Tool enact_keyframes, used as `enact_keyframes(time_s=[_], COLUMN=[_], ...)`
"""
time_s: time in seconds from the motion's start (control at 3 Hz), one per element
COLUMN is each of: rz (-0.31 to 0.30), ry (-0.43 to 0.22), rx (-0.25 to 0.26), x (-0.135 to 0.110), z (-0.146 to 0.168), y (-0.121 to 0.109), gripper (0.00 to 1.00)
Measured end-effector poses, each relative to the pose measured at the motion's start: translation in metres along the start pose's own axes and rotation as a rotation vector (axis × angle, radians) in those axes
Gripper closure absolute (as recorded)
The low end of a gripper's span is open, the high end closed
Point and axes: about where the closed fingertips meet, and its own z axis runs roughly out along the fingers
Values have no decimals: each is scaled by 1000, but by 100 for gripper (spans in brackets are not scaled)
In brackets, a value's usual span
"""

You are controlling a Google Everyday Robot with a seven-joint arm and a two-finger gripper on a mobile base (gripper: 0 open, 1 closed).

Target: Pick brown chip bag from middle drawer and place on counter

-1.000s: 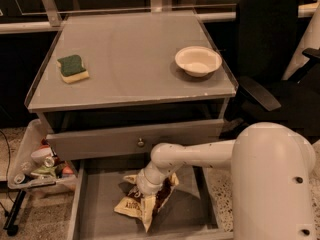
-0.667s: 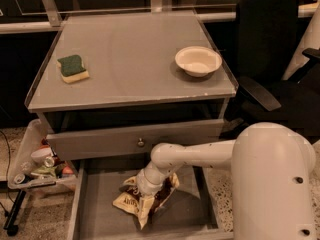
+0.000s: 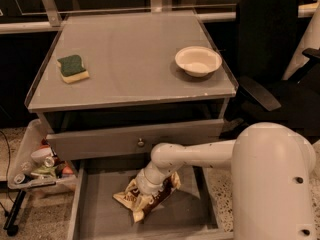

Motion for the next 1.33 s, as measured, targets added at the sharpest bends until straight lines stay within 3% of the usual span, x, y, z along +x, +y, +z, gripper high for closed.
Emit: enact_keyframes(time_s=[0.33, 0.67, 1.33], rz=[0, 0, 30], ry=[0, 0, -19], rx=[0, 0, 19], x=[0, 0, -2], z=[0, 0, -5], y=[0, 0, 4], gripper=[88, 100, 100])
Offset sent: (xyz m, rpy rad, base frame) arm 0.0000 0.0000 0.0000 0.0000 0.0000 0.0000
